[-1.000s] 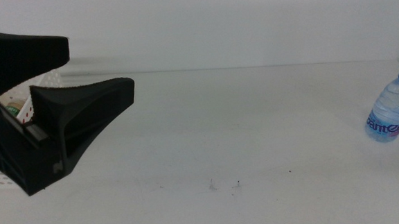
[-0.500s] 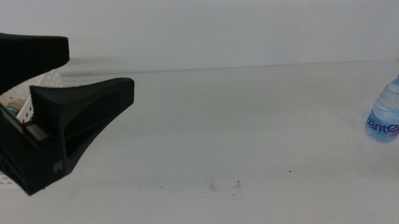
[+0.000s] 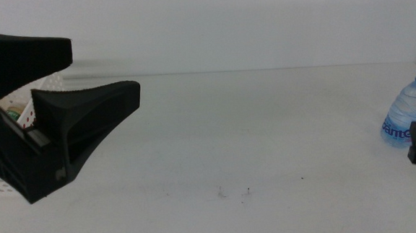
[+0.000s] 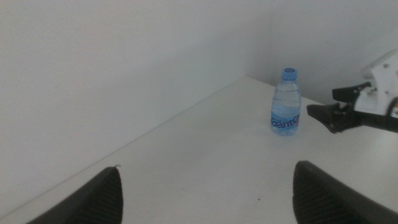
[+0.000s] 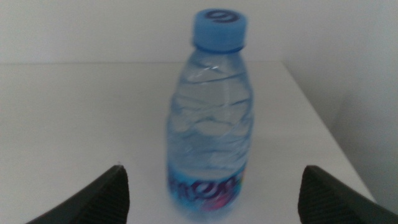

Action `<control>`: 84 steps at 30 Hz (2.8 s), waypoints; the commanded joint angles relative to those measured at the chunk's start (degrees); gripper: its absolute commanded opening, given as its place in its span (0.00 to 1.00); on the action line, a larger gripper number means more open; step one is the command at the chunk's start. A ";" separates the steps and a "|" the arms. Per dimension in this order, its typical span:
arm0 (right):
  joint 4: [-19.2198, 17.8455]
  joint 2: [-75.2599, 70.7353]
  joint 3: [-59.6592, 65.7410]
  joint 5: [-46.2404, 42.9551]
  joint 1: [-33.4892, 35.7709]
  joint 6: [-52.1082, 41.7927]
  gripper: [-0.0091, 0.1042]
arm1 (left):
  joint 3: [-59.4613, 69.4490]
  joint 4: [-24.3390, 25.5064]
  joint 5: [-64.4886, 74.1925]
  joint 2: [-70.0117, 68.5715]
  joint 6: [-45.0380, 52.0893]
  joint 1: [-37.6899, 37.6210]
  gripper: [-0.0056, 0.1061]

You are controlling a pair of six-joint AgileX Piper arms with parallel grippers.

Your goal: Use arms to grab the bottles and put them into the dustbin to the left of the table.

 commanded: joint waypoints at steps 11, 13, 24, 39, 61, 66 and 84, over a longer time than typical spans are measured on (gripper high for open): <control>4.03 15.62 -14.32 -0.79 -0.46 -3.01 0.86 | 0.34 0.24 -0.82 -0.26 -0.36 -0.21 0.89; 4.41 18.09 -16.30 -0.79 -0.46 -3.17 0.86 | 0.34 0.24 -0.82 -0.26 -0.36 -0.21 0.89; 5.75 26.30 -23.04 -0.79 -0.46 -3.45 0.83 | 0.34 0.24 -0.82 -0.26 -0.36 -0.21 0.89; -8.75 22.36 -31.90 7.79 8.46 -1.00 0.10 | 0.34 0.24 -0.82 -0.26 -0.36 -0.21 0.89; -18.84 43.28 -66.89 20.29 30.49 11.84 0.06 | 0.34 0.24 -0.82 -0.26 -0.36 -0.21 0.89; -19.05 44.07 -66.89 21.17 30.49 11.84 0.06 | 0.34 0.24 -0.82 -0.26 -0.36 -0.21 0.89; -27.20 43.81 -66.89 23.38 30.49 18.10 0.85 | 0.34 0.60 -0.70 -0.26 -0.36 -0.21 0.89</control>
